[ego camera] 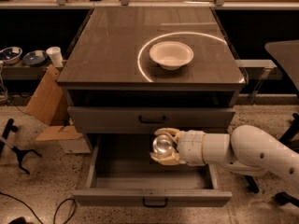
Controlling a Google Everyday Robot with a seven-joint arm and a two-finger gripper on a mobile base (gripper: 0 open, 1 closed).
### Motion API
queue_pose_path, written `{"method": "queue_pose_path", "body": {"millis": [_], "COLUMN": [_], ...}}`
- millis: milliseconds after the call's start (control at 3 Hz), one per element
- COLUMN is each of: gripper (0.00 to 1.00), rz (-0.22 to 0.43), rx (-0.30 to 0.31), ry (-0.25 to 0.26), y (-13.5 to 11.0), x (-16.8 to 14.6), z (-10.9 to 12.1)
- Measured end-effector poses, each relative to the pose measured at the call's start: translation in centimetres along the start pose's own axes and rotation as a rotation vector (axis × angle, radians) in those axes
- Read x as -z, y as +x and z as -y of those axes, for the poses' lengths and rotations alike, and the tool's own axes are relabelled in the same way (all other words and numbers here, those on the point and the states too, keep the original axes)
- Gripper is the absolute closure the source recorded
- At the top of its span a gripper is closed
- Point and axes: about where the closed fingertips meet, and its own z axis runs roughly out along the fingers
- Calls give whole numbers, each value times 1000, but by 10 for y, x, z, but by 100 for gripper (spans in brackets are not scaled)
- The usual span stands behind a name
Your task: Pick orange can from middle drawer and place on counter
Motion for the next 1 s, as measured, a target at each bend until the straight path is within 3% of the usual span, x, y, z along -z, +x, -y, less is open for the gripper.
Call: {"method": "queue_pose_path", "body": {"millis": [667, 1000], "gripper": [100, 100], "rz": [-39, -54], "rx": [75, 95], "ry": [62, 89], "y": [-59, -81], "x": [88, 118], "z": [20, 30]}}
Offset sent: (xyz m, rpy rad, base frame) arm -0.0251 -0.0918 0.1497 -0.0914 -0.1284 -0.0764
